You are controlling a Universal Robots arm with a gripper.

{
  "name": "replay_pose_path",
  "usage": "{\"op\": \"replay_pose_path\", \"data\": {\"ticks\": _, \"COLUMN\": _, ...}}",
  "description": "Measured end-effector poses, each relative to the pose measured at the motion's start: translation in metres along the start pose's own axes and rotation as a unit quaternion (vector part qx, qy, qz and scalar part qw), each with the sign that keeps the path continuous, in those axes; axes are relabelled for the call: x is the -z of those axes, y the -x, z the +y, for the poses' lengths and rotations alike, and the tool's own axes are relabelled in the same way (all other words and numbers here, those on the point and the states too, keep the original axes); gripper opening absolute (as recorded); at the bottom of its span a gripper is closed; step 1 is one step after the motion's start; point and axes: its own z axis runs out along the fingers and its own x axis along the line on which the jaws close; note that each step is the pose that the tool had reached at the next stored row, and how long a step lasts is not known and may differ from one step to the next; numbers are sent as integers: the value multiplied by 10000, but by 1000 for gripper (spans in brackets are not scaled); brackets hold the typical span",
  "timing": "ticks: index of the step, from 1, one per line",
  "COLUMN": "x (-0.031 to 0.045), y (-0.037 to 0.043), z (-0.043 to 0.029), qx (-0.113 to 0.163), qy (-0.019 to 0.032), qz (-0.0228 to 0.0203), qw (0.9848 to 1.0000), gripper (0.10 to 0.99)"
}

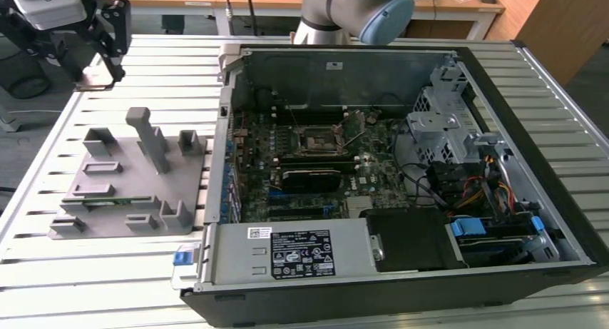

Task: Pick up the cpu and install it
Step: 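Pick up the cpu and move it towards the insertion slot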

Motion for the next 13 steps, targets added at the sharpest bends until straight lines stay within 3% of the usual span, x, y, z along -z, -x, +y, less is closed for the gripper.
{"op": "replay_pose_path", "data": {"ticks": 13, "x": 2, "y": 126, "z": -4, "qx": 0, "qy": 0, "qz": 0, "qw": 10000, "gripper": 537}}
